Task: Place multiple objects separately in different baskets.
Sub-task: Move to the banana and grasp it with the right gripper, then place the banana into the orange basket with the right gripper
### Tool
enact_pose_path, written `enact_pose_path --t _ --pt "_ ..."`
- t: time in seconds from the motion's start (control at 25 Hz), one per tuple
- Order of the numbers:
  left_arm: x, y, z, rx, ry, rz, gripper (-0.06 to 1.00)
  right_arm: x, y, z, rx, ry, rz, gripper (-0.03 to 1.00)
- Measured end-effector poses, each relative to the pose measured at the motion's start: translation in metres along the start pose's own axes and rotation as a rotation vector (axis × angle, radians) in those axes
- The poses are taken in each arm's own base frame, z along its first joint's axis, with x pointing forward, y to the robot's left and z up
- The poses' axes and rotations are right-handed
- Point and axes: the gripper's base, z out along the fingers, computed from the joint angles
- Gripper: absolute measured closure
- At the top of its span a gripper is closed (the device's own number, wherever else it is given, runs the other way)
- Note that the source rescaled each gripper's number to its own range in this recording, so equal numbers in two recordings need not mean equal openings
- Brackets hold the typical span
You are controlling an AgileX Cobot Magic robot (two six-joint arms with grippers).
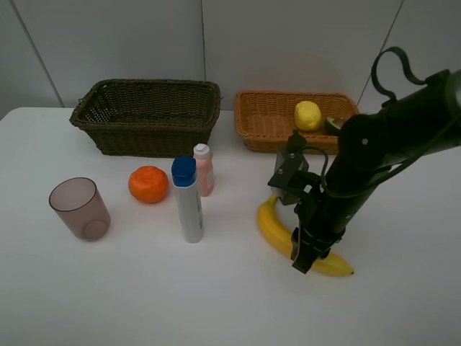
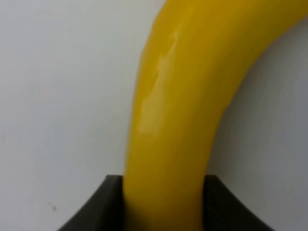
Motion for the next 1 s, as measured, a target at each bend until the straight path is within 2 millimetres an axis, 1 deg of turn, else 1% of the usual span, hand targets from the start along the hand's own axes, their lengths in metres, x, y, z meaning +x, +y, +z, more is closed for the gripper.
enact_pose_path --t 0.16,0.4,0.52,0.8,1.0 --pt "0.000 0.000 0.000 0.000 0.000 0.000 -0.06 0.000 0.001 -0.012 0.010 -0.022 -0.016 0.97" --pt "0.000 0.000 0.000 0.000 0.000 0.000 -0.06 0.003 0.006 -0.031 -0.002 -0.025 -0.104 0.97" --pt "0.000 0.000 0.000 0.000 0.000 0.000 -0.06 0.005 0.010 -0.041 -0.011 -0.040 -0.158 0.97" --pt "0.000 0.000 0.000 0.000 0.000 0.000 -0.06 0.006 0.021 -0.067 -0.053 -0.111 -0.346 0.97" --pt "0.000 0.000 0.000 0.000 0.000 0.000 -0.06 -0.007 0.018 -0.096 -0.049 -0.145 -0.422 0.97"
